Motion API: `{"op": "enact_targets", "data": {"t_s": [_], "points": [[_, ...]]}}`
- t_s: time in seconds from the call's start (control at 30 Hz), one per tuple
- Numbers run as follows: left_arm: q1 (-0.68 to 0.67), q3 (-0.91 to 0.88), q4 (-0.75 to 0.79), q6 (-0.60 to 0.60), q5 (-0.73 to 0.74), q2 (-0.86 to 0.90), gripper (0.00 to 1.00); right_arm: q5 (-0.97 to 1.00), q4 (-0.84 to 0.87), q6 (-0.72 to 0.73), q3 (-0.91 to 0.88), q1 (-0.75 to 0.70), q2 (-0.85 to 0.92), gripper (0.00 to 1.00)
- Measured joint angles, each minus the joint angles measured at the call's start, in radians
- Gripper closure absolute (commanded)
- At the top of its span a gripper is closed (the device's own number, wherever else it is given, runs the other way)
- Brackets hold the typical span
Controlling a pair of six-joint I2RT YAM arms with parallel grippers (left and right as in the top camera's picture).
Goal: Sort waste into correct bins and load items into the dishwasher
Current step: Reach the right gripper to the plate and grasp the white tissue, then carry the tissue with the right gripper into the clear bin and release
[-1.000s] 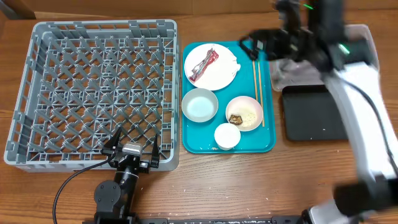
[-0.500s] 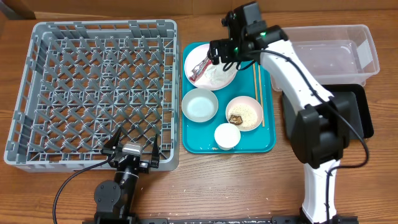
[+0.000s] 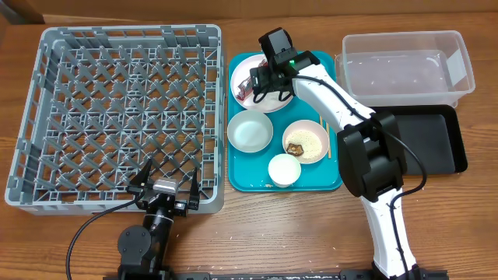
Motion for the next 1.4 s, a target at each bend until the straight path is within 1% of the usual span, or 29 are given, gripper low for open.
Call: {"op": "enact_targets", "data": {"t_s": [0.03, 0.07, 0.17, 0.23, 0.27, 0.33, 0.37, 0.4, 0.43, 0.47, 0.6, 0.7, 0.87, 1.0, 1.03, 1.1, 1.2, 1.33, 1.4], "points": [[0.000, 0.000, 0.000, 0.000, 0.000, 0.000, 0.00, 0.008, 0.004, 0.002, 0.000, 0.000, 0.005, 0.07], [0.000, 0.000, 0.000, 0.000, 0.000, 0.000, 0.00, 0.011, 0.005, 0.003, 0.000, 0.000, 0.013, 0.04], [0.000, 0.000, 0.000, 0.000, 0.000, 0.000, 0.00, 0.018, 0.011, 0.007, 0.000, 0.000, 0.042, 0.03], [0.000, 0.000, 0.000, 0.000, 0.000, 0.000, 0.00, 0.029, 0.014, 0.006, 0.002, 0.001, 0.056, 0.05], [0.000, 0.000, 0.000, 0.000, 0.000, 0.000, 0.00, 0.032, 0.014, 0.007, 0.005, 0.001, 0.056, 0.11], [0.000, 0.000, 0.000, 0.000, 0.000, 0.000, 0.00, 0.036, 0.014, 0.008, 0.006, 0.001, 0.058, 0.36], [0.000, 0.000, 0.000, 0.000, 0.000, 0.000, 0.00, 0.038, 0.014, 0.013, 0.006, 0.001, 0.058, 0.58], [0.000, 0.000, 0.000, 0.000, 0.000, 0.000, 0.00, 0.038, 0.013, 0.008, 0.006, 0.000, 0.058, 0.78], [0.000, 0.000, 0.000, 0.000, 0.000, 0.000, 0.00, 0.036, 0.013, 0.012, 0.006, -0.002, 0.058, 0.89], [0.000, 0.000, 0.000, 0.000, 0.000, 0.000, 0.00, 0.037, 0.013, 0.016, 0.006, -0.003, 0.059, 0.96], [0.000, 0.000, 0.000, 0.000, 0.000, 0.000, 0.00, 0.036, 0.002, 0.029, 0.010, -0.005, 0.059, 0.96], [0.000, 0.000, 0.000, 0.000, 0.000, 0.000, 0.00, 0.032, -0.051, 0.033, 0.032, -0.004, 0.059, 0.96], [0.000, 0.000, 0.000, 0.000, 0.000, 0.000, 0.00, 0.029, -0.242, 0.039, 0.151, -0.005, 0.040, 0.96], [0.000, 0.000, 0.000, 0.000, 0.000, 0.000, 0.00, 0.036, -0.384, 0.053, 0.261, -0.018, -0.070, 0.96], [0.000, 0.000, 0.000, 0.000, 0.000, 0.000, 0.00, 0.037, -0.398, 0.055, 0.277, -0.025, -0.100, 0.96], [0.000, 0.000, 0.000, 0.000, 0.000, 0.000, 0.00, 0.037, -0.441, 0.058, 0.307, -0.063, -0.200, 0.96], [0.000, 0.000, 0.000, 0.000, 0.000, 0.000, 0.00, 0.042, -0.485, 0.072, 0.325, -0.138, -0.278, 0.96], [0.000, 0.000, 0.000, 0.000, 0.000, 0.000, 0.00, 0.048, -0.520, 0.135, 0.318, -0.267, -0.285, 0.96], [0.000, 0.000, 0.000, 0.000, 0.000, 0.000, 0.00, 0.053, -0.522, 0.163, 0.282, -0.319, -0.280, 0.96]]}}
